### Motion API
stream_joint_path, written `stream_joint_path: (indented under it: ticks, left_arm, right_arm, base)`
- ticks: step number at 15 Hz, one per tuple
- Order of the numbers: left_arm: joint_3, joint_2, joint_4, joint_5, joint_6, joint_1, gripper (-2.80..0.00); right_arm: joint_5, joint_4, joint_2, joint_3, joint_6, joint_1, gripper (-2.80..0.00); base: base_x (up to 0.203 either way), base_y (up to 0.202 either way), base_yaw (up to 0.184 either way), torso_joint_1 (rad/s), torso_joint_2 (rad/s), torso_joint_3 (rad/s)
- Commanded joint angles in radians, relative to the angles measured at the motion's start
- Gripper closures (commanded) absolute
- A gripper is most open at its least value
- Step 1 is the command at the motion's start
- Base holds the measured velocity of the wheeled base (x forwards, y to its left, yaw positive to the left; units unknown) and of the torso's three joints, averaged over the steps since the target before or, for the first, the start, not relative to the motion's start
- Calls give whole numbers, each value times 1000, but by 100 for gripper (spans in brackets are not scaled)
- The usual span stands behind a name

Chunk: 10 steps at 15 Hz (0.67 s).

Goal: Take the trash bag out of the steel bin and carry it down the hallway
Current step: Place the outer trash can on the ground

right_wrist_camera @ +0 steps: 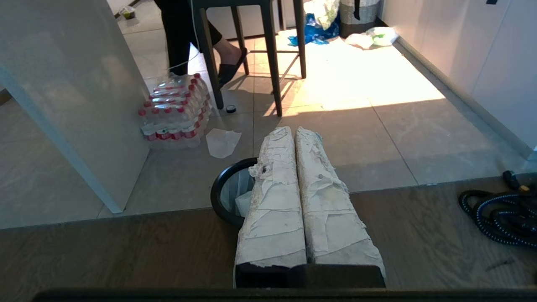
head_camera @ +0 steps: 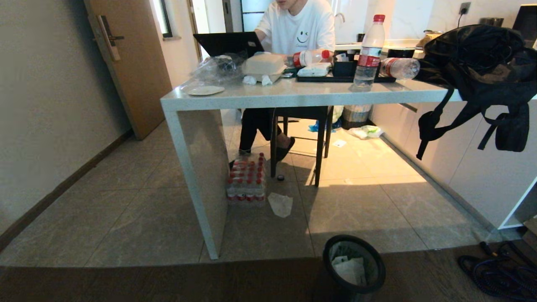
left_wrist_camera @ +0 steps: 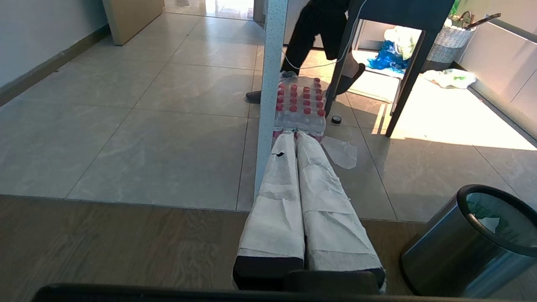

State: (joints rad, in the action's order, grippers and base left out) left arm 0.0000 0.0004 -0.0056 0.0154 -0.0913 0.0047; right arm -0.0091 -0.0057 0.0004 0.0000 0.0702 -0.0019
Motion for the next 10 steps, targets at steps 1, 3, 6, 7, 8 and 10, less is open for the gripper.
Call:
stream_joint_path:
  ticks: [1,3,6,7,8,10]
  left_arm:
    - [0,0,-1,1,-1,0,0]
    - [0,0,-1,3,-4,0,0]
    - [0,0,-2,3,1,1,0]
    - [0,0,-2,2,2,0,0]
    - [0,0,-2,0,2,0,0]
    - [0,0,-2,0,1,0,0]
  right_arm:
    - [0,0,-2,0,0,0,0]
    - [0,0,-2,0,0,0,0]
    - [0,0,-2,0,0,0,0]
    - [0,0,-2,0,0,0,0]
    - [0,0,-2,0,-1,0,0]
    - [0,0,-2,0,-1,0,0]
  base:
    - [0,0,0,0,0,0]
    - [0,0,0,0,0,0]
    - [0,0,0,2,1,-105]
    - [0,0,0,2,3,-163]
    - [0,0,0,4,2,-195]
    - [0,0,0,3,3,-194]
